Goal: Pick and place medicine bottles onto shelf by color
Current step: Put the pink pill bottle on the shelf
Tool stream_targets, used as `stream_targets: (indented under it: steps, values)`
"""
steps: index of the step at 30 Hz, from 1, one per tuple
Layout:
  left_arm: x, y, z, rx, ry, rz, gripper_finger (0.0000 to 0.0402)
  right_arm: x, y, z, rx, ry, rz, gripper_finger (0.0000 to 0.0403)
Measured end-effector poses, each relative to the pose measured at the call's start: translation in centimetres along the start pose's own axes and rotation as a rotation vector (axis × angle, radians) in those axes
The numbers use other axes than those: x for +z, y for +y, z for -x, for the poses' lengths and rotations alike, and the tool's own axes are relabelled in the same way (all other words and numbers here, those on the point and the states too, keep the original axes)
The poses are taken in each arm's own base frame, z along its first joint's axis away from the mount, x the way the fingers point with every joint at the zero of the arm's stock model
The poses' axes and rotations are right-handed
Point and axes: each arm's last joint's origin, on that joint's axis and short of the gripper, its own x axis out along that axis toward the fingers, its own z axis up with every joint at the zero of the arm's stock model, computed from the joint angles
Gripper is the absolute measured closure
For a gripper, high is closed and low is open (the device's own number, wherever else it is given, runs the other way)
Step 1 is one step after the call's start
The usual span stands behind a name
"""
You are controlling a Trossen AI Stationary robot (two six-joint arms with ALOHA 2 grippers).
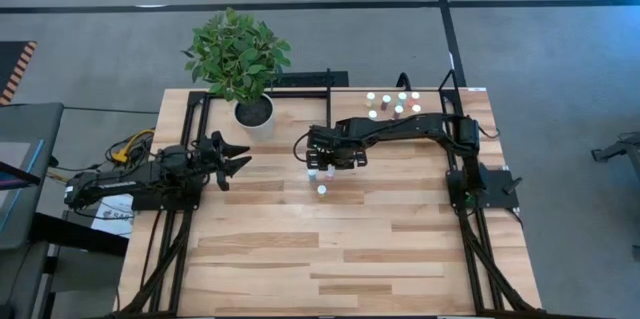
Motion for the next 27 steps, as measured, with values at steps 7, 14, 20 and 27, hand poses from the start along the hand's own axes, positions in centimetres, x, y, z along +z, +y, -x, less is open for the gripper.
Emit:
stream_targets:
  steps: [7, 14, 20, 27]
  values:
    - [0.0, 0.0, 0.0, 0.0, 0.0, 0.0, 0.0248, -0.7, 0.3, -0.1, -0.008, -0.038, 0.054, 0.0168]
    - [0.0, 0.0, 0.0, 0.0, 0.0, 0.0, 0.0248, -1.0, 0.3, -1.8, -0.043, -0.046, 0.094, 0.0168]
    - [0.0, 0.0, 0.0, 0.001, 0.001, 0.0, 0.0248, -0.1, 0.1, -4.0, -0.031, 0.079, 0.094, 0.0168]
    - [-0.1, 0.0, -0.1, 0.003, 0.013, -0.001, 0.0248, 0.5, -0.1, -4.3, -0.025, 0.114, 0.073, 0.0168]
